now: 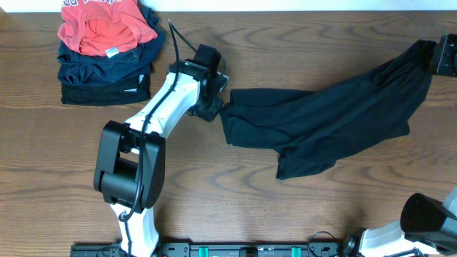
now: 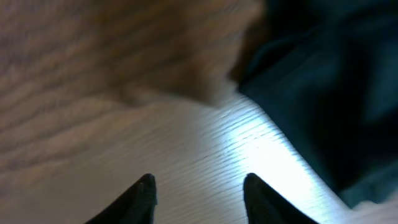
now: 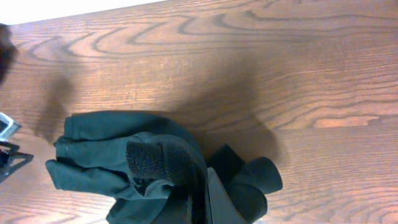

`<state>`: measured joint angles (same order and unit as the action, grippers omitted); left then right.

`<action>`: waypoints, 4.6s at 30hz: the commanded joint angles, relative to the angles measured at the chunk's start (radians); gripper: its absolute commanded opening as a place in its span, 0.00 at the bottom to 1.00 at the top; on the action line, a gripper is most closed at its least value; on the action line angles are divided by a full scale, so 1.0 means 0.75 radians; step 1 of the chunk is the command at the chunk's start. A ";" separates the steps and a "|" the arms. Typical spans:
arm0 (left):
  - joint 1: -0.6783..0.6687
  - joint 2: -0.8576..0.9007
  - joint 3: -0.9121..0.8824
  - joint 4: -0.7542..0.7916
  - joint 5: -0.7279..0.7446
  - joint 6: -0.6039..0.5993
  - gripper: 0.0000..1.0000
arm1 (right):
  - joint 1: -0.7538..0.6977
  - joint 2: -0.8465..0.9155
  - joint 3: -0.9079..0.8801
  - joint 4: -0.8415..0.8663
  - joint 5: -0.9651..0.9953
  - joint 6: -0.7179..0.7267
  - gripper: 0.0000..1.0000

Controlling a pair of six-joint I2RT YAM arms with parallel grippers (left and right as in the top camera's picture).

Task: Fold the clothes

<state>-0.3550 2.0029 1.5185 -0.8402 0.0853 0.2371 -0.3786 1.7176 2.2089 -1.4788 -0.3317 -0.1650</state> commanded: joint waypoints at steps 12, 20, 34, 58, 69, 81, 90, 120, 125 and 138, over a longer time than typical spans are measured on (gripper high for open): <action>-0.116 0.039 0.206 -0.058 0.325 0.512 0.70 | 0.021 0.005 0.004 0.022 0.003 -0.010 0.01; -0.140 0.122 0.206 0.038 0.220 0.566 0.70 | 0.040 0.005 0.004 0.015 0.003 -0.010 0.01; -0.122 0.191 0.206 0.056 0.160 0.567 0.60 | 0.044 0.005 0.004 0.012 0.004 -0.011 0.01; -0.135 0.218 0.202 0.026 0.294 0.596 0.06 | 0.044 0.005 0.004 0.006 0.004 -0.011 0.01; -0.110 0.033 0.316 0.031 -0.090 0.303 0.06 | 0.044 0.005 0.004 0.007 0.003 -0.011 0.01; -0.028 -0.458 0.340 0.045 -0.196 0.043 0.06 | 0.042 -0.012 0.004 0.017 -0.013 -0.010 0.01; -0.022 -0.800 0.340 0.024 -0.420 -0.016 0.06 | -0.047 -0.188 0.043 0.041 -0.017 0.021 0.01; -0.022 -1.189 0.337 -0.170 -0.434 -0.139 0.06 | -0.193 -0.564 0.176 0.100 -0.028 0.087 0.01; -0.004 -0.986 0.337 -0.129 -0.519 -0.140 0.06 | -0.183 -0.334 0.176 0.144 -0.172 0.069 0.01; 0.173 -0.358 0.337 0.367 -0.368 -0.159 0.06 | 0.011 0.315 0.176 0.502 -0.123 -0.017 0.01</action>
<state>-0.2596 1.6558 1.7702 -0.6212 -0.2104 0.1299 -0.4042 1.8767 2.3344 -1.1484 -0.4561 -0.1665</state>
